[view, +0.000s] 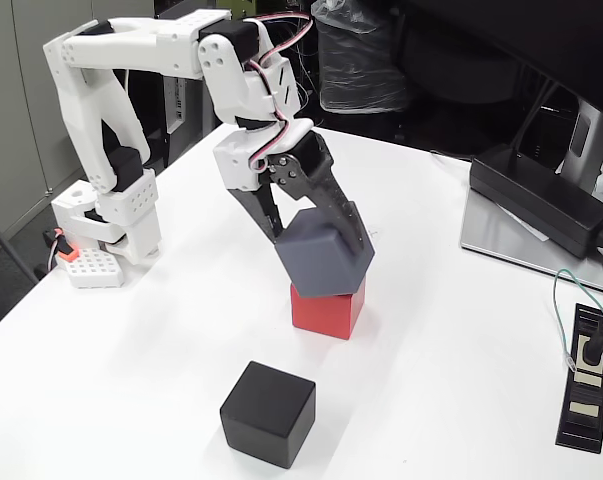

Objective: Stack the three blocks in an ordered color.

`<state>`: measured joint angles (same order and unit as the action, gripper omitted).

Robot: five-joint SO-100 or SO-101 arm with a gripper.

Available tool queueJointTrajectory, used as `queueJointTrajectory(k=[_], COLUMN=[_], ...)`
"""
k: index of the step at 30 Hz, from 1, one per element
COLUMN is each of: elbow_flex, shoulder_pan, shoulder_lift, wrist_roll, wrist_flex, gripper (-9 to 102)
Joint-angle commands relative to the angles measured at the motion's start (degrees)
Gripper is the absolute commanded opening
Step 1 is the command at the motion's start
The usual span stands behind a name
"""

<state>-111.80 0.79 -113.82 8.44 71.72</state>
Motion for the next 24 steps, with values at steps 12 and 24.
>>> queueJointTrajectory(k=[12,24], elbow_flex=[0.2,0.1], shoulder_pan=[-2.2,-2.2], shoulder_lift=[-0.8,-0.8], wrist_roll=[1.8,2.0], wrist_flex=[3.2,3.2], gripper=[2,26])
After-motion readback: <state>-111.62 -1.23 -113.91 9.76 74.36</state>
